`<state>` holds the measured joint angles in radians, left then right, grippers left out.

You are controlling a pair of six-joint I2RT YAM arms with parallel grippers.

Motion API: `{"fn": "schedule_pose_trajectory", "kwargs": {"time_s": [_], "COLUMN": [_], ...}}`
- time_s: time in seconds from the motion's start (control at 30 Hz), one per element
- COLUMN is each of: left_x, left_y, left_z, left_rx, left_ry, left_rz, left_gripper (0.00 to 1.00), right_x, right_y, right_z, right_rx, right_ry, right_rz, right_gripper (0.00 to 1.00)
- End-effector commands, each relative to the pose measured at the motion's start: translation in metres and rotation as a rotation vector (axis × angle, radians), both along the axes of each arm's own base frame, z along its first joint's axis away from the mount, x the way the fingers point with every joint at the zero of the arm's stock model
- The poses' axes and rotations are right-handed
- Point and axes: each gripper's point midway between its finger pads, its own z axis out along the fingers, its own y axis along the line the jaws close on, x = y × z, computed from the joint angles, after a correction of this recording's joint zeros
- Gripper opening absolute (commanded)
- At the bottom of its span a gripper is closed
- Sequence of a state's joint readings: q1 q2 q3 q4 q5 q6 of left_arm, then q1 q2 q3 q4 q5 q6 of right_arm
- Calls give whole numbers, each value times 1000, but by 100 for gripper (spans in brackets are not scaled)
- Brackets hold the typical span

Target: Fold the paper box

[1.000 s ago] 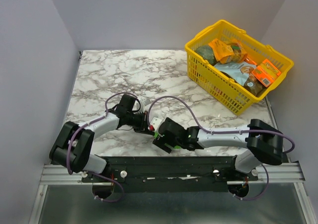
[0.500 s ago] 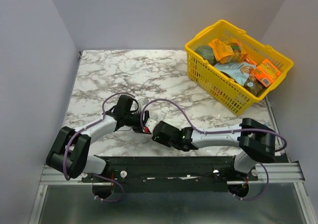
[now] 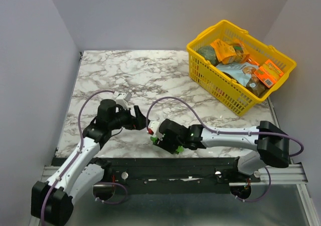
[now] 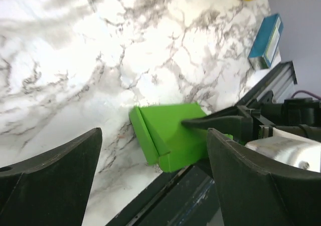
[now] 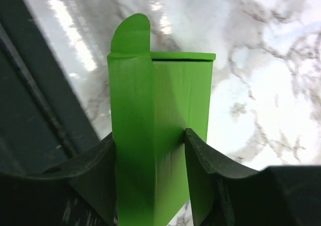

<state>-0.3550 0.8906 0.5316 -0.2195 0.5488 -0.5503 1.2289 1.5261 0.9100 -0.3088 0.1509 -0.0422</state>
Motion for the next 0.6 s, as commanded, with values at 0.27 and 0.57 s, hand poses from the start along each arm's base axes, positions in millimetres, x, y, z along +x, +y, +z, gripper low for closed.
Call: {"fn": "schedule_pose_trajectory", "kwargs": {"time_s": [0.27,0.57], "left_x": [-54,-71], "left_y": [-22,-30], "left_z": [84,76], "left_rx": [-222,-245], "left_ry": [-394,-384], "left_rz": [-365,-482], "left_gripper": [93,93], "right_x": [-26,-21], "right_y": [-7,-20], "right_z": [72,101], "right_rx": [353,493], "right_ry": [491,601], "right_rz": [172,224], "right_gripper": [36,35]}}
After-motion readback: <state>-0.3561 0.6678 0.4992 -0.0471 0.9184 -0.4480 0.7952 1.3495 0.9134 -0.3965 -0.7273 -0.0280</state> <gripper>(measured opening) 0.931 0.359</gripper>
